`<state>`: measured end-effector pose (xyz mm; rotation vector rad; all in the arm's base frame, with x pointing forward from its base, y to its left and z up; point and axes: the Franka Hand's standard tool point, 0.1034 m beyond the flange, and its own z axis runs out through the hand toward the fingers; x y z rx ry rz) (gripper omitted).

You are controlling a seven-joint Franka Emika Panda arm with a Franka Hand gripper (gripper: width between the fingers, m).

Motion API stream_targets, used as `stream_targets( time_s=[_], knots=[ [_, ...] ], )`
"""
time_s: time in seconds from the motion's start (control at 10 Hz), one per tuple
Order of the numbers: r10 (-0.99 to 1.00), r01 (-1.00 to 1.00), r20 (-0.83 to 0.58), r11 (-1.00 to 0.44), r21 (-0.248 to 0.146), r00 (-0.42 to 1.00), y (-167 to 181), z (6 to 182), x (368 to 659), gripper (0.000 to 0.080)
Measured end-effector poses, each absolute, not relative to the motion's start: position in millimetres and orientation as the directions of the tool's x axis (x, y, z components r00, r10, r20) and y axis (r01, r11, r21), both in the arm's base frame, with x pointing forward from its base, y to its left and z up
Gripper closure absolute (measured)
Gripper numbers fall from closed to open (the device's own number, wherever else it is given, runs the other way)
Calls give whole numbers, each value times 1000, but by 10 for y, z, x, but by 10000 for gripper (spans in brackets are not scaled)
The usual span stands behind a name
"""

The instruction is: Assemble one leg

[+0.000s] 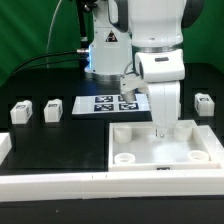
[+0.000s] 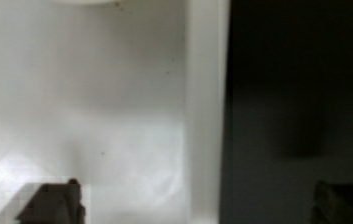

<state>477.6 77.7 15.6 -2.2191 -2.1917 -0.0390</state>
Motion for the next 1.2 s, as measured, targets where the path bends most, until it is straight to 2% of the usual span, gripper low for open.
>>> stream_targets(
  time_s=[0.1,0.3,0.4,0.7,1.2],
  knots=[
    [999,1000,30,-28,9,28,772,245,4738,150],
    [999,998,16,-50,31,49,749,529,4627,150],
    [998,997,15,-67,39,67,740,601,4595,150],
    [996,995,16,-91,31,91,732,553,4583,150],
    [804,804,47,-594,9,593,719,541,4537,150]
  ],
)
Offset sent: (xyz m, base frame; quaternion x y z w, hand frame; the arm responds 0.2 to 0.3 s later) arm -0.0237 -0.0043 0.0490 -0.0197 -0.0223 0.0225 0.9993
